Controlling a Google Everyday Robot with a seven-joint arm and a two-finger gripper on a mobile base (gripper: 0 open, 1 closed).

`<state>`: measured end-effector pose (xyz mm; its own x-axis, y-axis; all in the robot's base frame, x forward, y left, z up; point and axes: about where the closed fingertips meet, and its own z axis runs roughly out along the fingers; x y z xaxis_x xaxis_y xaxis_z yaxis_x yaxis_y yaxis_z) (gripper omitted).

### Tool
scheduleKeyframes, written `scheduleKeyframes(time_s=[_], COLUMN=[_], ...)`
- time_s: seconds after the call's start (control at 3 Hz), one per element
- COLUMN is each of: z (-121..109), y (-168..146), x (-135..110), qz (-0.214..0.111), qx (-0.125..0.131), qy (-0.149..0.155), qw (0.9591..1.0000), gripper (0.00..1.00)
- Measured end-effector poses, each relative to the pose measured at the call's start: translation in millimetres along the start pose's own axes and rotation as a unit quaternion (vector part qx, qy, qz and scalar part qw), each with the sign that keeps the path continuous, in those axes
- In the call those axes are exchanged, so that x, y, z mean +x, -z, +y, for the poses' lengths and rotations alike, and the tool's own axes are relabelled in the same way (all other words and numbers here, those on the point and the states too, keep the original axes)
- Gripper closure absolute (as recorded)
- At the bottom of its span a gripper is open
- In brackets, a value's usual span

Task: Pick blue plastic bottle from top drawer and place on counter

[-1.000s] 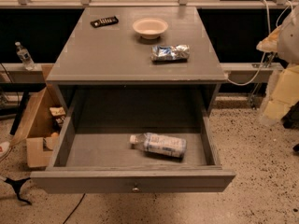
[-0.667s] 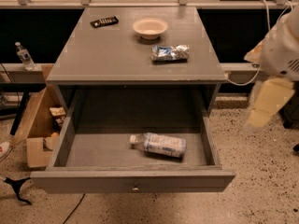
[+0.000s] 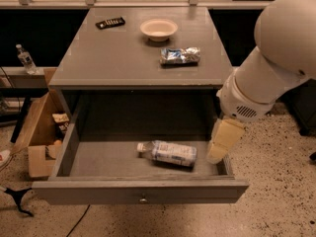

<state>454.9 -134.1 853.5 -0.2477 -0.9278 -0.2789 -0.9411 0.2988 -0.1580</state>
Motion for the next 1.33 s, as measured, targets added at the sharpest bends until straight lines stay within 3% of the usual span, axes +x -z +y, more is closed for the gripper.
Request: scheduleKeyframes(time_s=[0.33,1.0,1.33], z=[0.2,-2.6,-8.3], y=[-5.9,-98.0,-132.1], x=[-2.2,-33.3,-46.0], qz=[0.003,0.039,0.031], qx=[-0.002,-0.025,-0.025], qy=[0.001,0.007,0.000], qw=[1.0000,0.9989,0.9992], gripper=[0.00,0.00,0.00])
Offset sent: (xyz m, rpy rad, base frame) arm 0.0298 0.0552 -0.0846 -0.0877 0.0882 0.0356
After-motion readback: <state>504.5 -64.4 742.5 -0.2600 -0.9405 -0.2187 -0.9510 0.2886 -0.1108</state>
